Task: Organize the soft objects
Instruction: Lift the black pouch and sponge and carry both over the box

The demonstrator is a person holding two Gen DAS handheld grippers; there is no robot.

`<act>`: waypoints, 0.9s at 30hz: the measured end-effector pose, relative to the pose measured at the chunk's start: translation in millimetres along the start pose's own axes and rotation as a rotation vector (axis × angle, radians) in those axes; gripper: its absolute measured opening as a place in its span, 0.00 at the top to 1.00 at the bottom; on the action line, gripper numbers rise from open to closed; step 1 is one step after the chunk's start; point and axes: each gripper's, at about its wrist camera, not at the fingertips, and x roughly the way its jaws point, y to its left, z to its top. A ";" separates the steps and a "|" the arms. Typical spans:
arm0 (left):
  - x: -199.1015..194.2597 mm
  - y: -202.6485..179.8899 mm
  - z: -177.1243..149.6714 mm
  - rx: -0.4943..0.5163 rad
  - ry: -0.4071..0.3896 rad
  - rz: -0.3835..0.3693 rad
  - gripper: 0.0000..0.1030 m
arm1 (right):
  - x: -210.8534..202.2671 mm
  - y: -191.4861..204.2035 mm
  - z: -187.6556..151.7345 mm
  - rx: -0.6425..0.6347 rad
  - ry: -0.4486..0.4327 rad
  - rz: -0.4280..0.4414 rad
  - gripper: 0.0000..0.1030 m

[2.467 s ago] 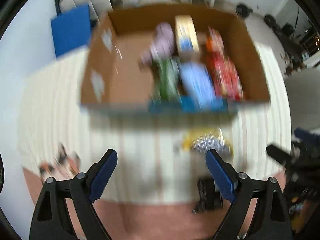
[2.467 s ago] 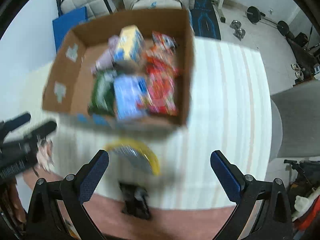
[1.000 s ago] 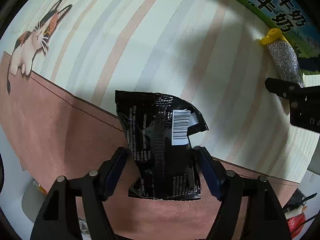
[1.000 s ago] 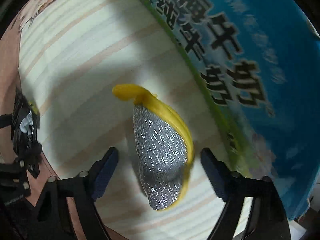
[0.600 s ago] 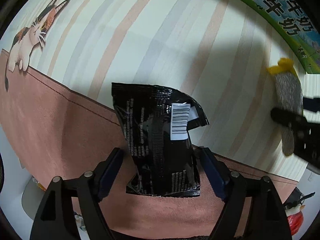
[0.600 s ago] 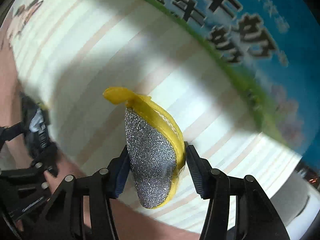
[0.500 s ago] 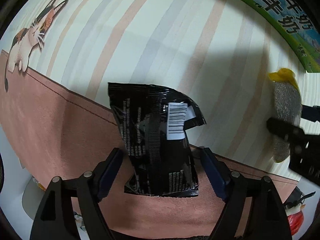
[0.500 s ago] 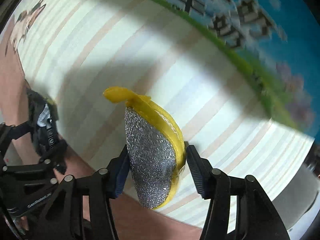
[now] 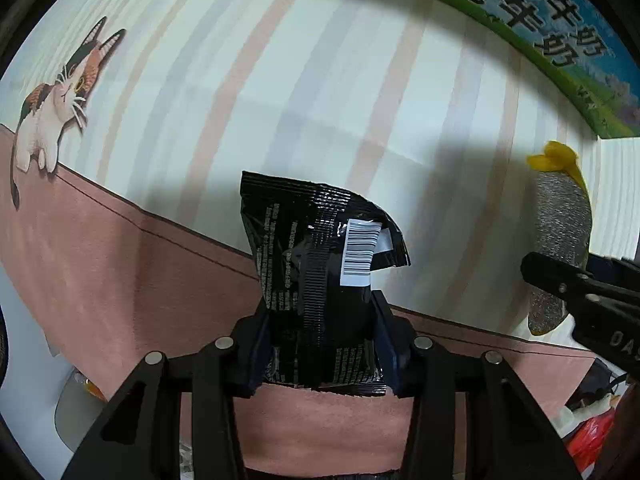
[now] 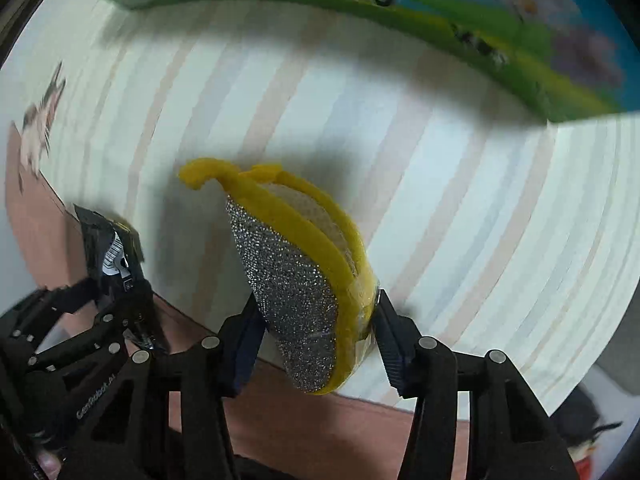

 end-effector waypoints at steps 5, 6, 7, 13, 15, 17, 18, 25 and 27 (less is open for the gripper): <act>-36.8 -5.3 4.5 0.005 -0.032 -0.053 0.59 | -38.9 -25.6 -7.7 0.064 -0.032 0.126 0.49; -46.9 -6.3 6.5 0.012 -0.044 -0.067 0.59 | -50.0 -29.6 -12.0 0.072 -0.053 0.147 0.49; -61.4 -7.9 8.4 0.024 -0.062 -0.089 0.59 | -60.1 -32.1 -14.5 0.080 -0.069 0.166 0.49; -153.3 -18.0 49.6 0.144 -0.176 -0.158 0.59 | -171.3 -46.4 -4.0 0.143 -0.217 0.306 0.49; -186.2 -23.9 79.7 0.188 -0.208 -0.156 0.59 | -202.3 -52.1 9.5 0.176 -0.263 0.346 0.49; -211.9 -28.8 115.0 0.216 -0.237 -0.134 0.59 | -223.4 -55.1 27.2 0.223 -0.302 0.385 0.49; -221.6 -31.9 135.8 0.235 -0.251 -0.113 0.59 | -225.3 -47.1 35.6 0.250 -0.319 0.407 0.49; -230.9 -64.6 250.1 0.329 -0.227 0.003 0.59 | -207.1 -10.0 109.6 0.429 -0.361 0.497 0.49; -221.7 -75.5 279.2 0.358 -0.203 0.045 0.59 | -195.2 -4.1 128.1 0.461 -0.348 0.500 0.49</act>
